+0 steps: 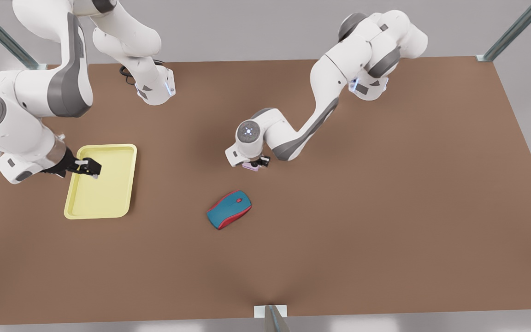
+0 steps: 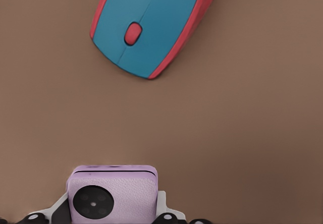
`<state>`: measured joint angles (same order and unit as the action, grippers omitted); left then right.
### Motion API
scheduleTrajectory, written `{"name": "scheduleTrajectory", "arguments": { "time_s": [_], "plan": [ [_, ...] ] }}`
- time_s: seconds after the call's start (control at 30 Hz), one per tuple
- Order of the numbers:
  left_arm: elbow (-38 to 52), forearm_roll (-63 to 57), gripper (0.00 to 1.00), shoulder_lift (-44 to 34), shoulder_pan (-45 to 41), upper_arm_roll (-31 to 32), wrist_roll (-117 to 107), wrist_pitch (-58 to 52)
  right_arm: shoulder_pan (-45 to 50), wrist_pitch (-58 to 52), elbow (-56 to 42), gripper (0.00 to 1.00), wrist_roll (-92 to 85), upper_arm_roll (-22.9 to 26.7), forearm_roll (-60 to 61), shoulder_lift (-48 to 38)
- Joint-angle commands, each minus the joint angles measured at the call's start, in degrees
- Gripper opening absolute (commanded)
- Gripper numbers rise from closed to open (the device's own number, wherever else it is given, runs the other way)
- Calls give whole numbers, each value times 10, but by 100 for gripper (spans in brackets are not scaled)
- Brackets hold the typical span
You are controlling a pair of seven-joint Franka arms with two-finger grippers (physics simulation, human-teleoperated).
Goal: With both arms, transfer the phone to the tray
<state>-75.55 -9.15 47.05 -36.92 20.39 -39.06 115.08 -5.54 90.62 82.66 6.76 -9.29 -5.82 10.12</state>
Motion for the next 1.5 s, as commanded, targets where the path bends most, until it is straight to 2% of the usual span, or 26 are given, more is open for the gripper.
{"name": "scheduleTrajectory", "arguments": {
  "time_s": [0.0,0.2,0.37,0.5,0.63,0.7,0.8,0.87,0.93,1.0,1.07,1.1,1.13,1.2,1.27,1.3,1.33,1.37,1.4,1.47],
  "plan": [
    [7,1,73,16,-5,-3,-488,-17,0,2,0,100,97,0,1,3],
    [8,-1,73,52,-23,-5,-489,12,-4,-3,-8,100,81,1,1,32],
    [21,-6,73,52,-48,-4,-477,9,-3,13,-7,100,-83,-1,15,33],
    [45,-6,73,57,-109,-4,-375,11,-2,22,-7,100,-119,0,14,33],
    [54,-6,73,84,-128,-4,-220,22,1,21,-7,100,-114,0,13,34],
    [126,-4,74,128,-134,-4,-226,27,0,20,-7,100,-112,0,12,33],
    [135,-5,74,139,-138,-4,-163,36,0,21,-7,100,-111,-1,12,33],
    [134,-5,77,147,-137,-4,-162,37,1,21,-7,100,-111,-1,11,34],
    [134,-5,100,148,-137,-4,-162,37,-4,20,-5,100,-112,0,12,34],
    [135,-4,100,145,-134,-4,-165,37,-4,20,-6,100,-112,0,12,34],
    [135,0,100,105,-125,-4,-165,-28,-3,19,-6,100,-111,0,12,34],
    [134,12,100,44,-75,1,-163,-145,-2,20,-7,100,-111,0,12,34],
    [134,45,100,-63,25,2,-105,-314,2,21,-7,100,-111,-1,13,34],
    [135,36,100,-165,186,-4,90,-449,27,21,-7,100,-110,-9,14,51],
    [134,15,100,-197,293,-4,195,-458,74,40,-6,100,-32,-11,16,73],
    [90,19,100,-234,320,-12,210,-438,105,52,-3,100,-5,-11,36,86],
    [-59,34,100,-340,303,-68,248,-326,127,53,7,100,29,-11,41,89],
    [-137,117,100,-410,205,-242,289,-306,152,53,15,100,45,-11,41,93],
    [-168,121,100,-431,200,-252,297,-298,166,65,23,100,72,-11,41,93],
    [-138,128,100,-409,199,-245,297,-320,229,71,45,100,178,-12,42,89]
  ]
}}
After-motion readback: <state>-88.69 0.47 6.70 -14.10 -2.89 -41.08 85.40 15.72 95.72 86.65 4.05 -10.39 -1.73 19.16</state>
